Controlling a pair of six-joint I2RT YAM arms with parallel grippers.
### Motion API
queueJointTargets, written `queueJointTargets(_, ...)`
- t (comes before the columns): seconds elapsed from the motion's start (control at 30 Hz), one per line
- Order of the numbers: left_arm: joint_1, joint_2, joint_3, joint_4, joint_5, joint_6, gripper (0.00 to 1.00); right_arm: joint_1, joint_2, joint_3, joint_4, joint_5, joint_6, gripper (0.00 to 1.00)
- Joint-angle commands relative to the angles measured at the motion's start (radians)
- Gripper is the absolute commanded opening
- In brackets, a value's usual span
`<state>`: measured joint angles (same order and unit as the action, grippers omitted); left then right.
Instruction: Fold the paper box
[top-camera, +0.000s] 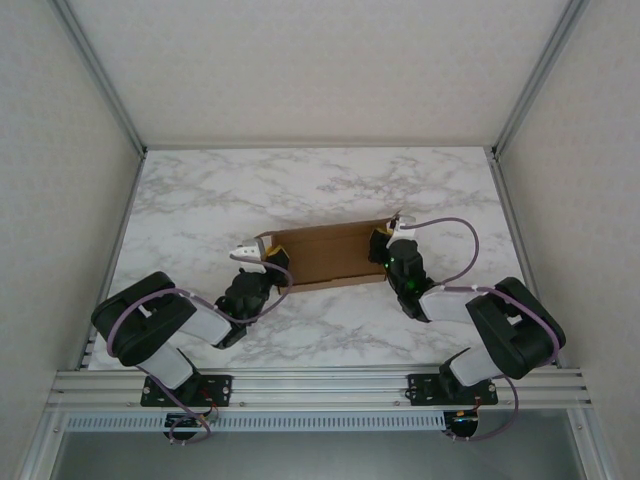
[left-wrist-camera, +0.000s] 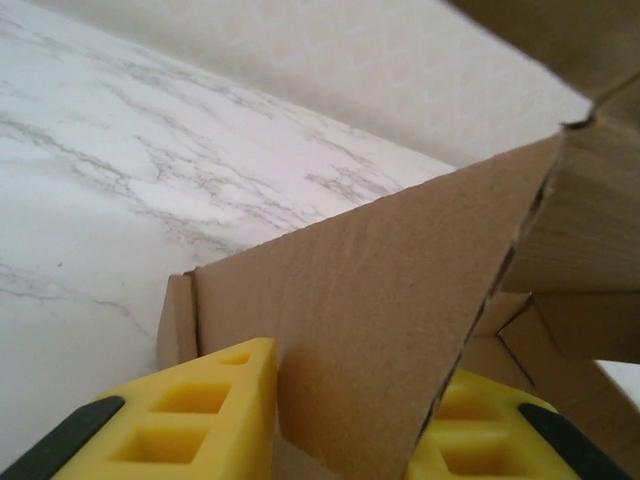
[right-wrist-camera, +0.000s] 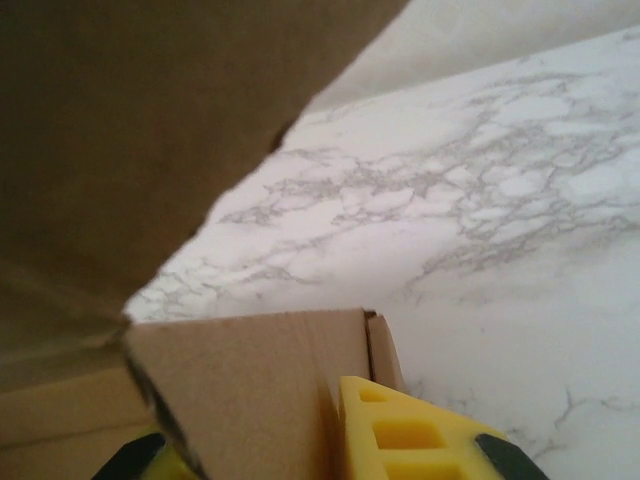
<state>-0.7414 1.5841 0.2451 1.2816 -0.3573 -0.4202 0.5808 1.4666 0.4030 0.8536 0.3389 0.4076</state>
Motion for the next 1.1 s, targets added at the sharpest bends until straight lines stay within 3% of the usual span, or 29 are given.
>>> queueJointTargets(0.0, -0.015, -0.006, -0.027, -0.008, -0.018, -0.017, 0.29, 0.008, -0.008, -0.037, -0.036, -0.012, 0.013, 0.16)
queueJointTargets(0.23, -0.024, -0.020, -0.030, -0.046, -0.047, 0.035, 0.29, 0.007, -0.027, -0.066, -0.034, -0.005, 0.010, 0.18)
queueJointTargets(0.6, -0.038, -0.034, -0.003, -0.117, -0.078, 0.186, 0.28, 0.007, -0.163, -0.100, -0.073, -0.017, -0.020, 0.42)
queueJointTargets(0.77, -0.038, -0.026, 0.010, -0.126, -0.072, 0.229, 0.28, 0.007, -0.326, -0.141, -0.160, -0.017, 0.000, 0.51)
queueJointTargets(1.07, -0.037, -0.008, 0.024, -0.127, -0.081, 0.264, 0.27, 0.005, -0.813, -0.130, -0.498, 0.044, -0.035, 0.47)
